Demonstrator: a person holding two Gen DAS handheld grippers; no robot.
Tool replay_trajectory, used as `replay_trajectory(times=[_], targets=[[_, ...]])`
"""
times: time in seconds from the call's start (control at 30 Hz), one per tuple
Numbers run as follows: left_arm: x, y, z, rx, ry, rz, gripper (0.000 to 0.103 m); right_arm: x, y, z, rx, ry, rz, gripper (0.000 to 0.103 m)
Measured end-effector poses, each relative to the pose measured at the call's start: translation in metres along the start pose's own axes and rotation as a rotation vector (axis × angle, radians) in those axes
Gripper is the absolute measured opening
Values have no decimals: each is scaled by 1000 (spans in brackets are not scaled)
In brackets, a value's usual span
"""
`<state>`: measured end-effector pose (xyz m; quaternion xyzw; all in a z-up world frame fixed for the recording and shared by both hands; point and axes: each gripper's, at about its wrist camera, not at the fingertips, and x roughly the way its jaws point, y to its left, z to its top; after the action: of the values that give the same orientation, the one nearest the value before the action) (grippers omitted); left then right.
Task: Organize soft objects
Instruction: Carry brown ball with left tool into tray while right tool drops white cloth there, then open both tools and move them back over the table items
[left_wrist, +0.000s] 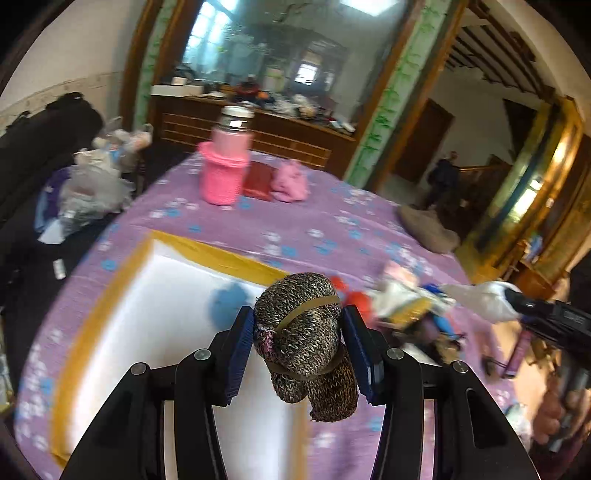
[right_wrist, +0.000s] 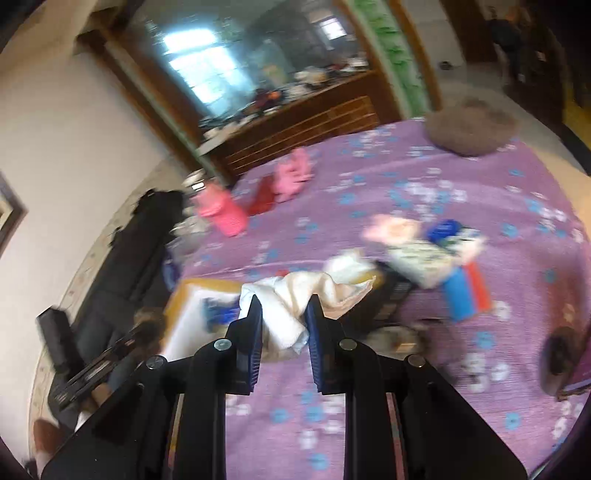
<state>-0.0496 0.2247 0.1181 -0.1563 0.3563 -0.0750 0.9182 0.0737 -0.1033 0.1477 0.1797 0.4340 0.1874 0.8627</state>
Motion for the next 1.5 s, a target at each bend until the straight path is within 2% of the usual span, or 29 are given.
replay_trajectory(times=[0.13, 0.27, 0.47, 0.57, 0.63, 0.7, 0.87, 0.93, 1.0, 1.13, 1.23, 1.33, 1.43, 1.5], targets=[[8, 45, 12, -18, 29, 85, 47, 44, 50, -5, -50, 63, 65, 19], [29, 79, 22, -51, 50, 129, 47, 102, 98, -16, -94, 141, 103, 19], [77, 125, 41, -164, 115, 139, 48, 178, 148, -19, -145, 199, 133, 20], [102, 143, 49, -219, 130, 151, 49, 216, 160, -22, -173, 228, 119, 20], [112, 153, 52, -255, 122, 108, 50, 235, 165, -23, -186, 248, 106, 20], [122, 154, 56, -257, 114, 105, 55, 253, 166, -25, -194, 271, 101, 20], [117, 164, 54, -293, 79, 56, 69, 275, 166, -32, -243, 276, 47, 23], [108, 167, 52, -317, 49, 56, 73, 282, 165, -33, -239, 293, 49, 31], [96, 169, 48, -319, 7, 74, 73, 285, 165, -33, -231, 309, 60, 42], [70, 162, 35, -316, -42, 68, 75, 272, 167, -29, -240, 281, 67, 44], [53, 151, 28, -295, -59, 77, 77, 245, 165, -20, -227, 240, 78, 44], [36, 136, 17, -269, -67, 82, 80, 195, 154, -12, -245, 176, 79, 44], [19, 115, 7, -238, -64, 73, 83, 146, 135, -10, -259, 104, 40, 45], [11, 98, 0, -223, -57, 42, 84, 106, 112, -11, -245, 34, -8, 58]])
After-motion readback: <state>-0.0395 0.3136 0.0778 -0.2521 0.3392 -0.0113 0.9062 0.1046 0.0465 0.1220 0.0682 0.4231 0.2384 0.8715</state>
